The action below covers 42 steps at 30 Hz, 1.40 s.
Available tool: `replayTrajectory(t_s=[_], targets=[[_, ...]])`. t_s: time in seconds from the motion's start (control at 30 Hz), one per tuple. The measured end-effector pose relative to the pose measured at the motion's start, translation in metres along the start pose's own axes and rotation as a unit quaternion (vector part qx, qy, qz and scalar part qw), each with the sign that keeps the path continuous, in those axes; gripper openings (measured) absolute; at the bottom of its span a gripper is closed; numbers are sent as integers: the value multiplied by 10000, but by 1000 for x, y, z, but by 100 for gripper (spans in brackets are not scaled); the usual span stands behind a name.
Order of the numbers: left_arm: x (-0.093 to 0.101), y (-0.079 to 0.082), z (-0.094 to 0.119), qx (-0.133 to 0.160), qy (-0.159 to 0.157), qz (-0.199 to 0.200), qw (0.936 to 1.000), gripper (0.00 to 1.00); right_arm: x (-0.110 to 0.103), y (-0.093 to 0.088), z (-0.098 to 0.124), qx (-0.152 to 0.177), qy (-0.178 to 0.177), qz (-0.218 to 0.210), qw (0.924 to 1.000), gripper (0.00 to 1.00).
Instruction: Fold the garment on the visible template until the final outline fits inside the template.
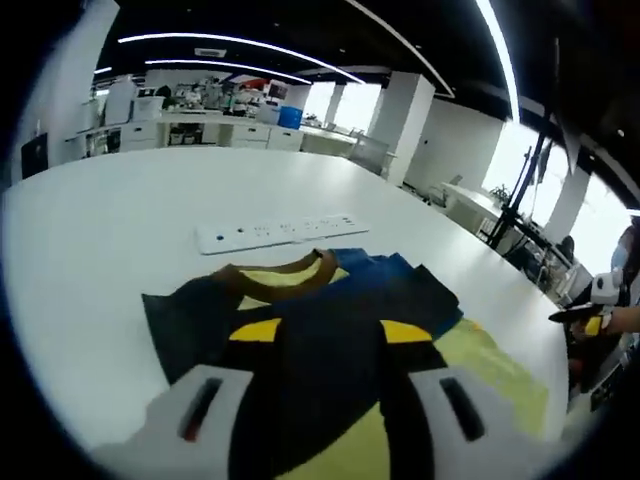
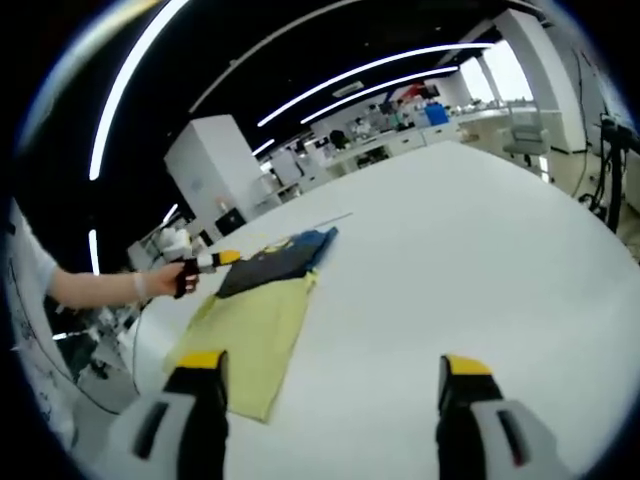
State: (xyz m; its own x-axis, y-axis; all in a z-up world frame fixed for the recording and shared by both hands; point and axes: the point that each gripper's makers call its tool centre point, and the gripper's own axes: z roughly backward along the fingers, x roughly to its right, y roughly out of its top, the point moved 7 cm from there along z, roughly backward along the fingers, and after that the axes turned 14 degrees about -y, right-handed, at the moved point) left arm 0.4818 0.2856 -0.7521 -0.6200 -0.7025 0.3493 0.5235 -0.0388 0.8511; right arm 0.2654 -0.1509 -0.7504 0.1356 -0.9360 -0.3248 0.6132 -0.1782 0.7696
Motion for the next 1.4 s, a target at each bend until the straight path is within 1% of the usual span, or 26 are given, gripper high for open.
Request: replayTrajectory(t_s=[0.07,0.1,0.13,0.17,0.2,0.23,0.3,0.33,0.43,0.47,0.53,0.6,0.77,0.83,0.9,1.0,1.07,1.13,1.2,1.27,1.33,1.37,1.4], targets=[[-9,-3,10,-112,81,-61,9999,32,-2,0,-1,-7,25,13,10000,87],[-8,-9,19,-261,171,-187,9993,32,-2,0,-2,-13,33,18,10000,87],[-8,-11,24,-314,219,-232,9990,31,-4,1,-2,-16,41,17,10000,87],[-17,-10,27,-331,240,-276,9988,30,-5,1,-2,-11,49,15,10000,87],[-19,-12,31,-379,252,-310,9985,30,-6,1,-2,-6,58,15,10000,87],[-17,-17,37,-487,313,-364,9977,30,-7,2,-2,-1,62,15,10000,87],[-18,-20,41,-578,366,-454,9966,30,-6,3,-3,18,74,-5,10000,87],[-13,-25,46,-625,445,-510,9957,28,-6,3,-3,23,76,-18,10000,87],[-18,-31,53,-707,690,-233,9948,25,-8,4,-3,34,74,-28,10000,87],[-22,-36,56,-843,857,-131,9927,25,-7,4,-3,36,69,-26,10000,87],[-24,-39,57,-913,986,-72,9909,23,-6,4,-3,31,72,-36,10000,87],[-23,-40,58,-892,988,54,9911,20,-5,4,-2,29,61,-19,10000,87],[-30,-39,62,-927,995,71,9907,14,0,1,-2,-21,17,-13,10000,87],[-29,-39,61,-903,967,115,9911,12,0,0,-2,-22,23,-56,10000,87],[-29,-39,59,-931,951,98,9910,10,-1,0,-2,-20,25,-46,10000,87],[-29,-40,54,-1007,921,137,9906,9,-3,-1,-2,-36,32,-45,10000,87],[-34,-40,50,-1073,947,101,9897,8,-3,-2,-2,-42,31,-59,10000,87],[-29,-40,49,-1095,972,125,9891,6,-2,-2,-1,-31,25,-73,10000,87],[-36,-42,48,-1150,1039,130,9878,4,-2,-2,0,-26,16,-79,10000,87],[-34,-42,49,-1187,1045,123,9873,5,0,-2,1,-24,-3,-85,10000,87],[-31,-44,46,-1173,922,209,9886,11,1,-2,1,-27,-20,-92,10000,87],[-30,-45,45,-1218,905,140,9883,14,1,-2,2,-19,-28,-110,9999,87],[-30,-44,45,-1323,861,-86,9874,15,1,-2,2,-17,-28,-117,9999,87]])
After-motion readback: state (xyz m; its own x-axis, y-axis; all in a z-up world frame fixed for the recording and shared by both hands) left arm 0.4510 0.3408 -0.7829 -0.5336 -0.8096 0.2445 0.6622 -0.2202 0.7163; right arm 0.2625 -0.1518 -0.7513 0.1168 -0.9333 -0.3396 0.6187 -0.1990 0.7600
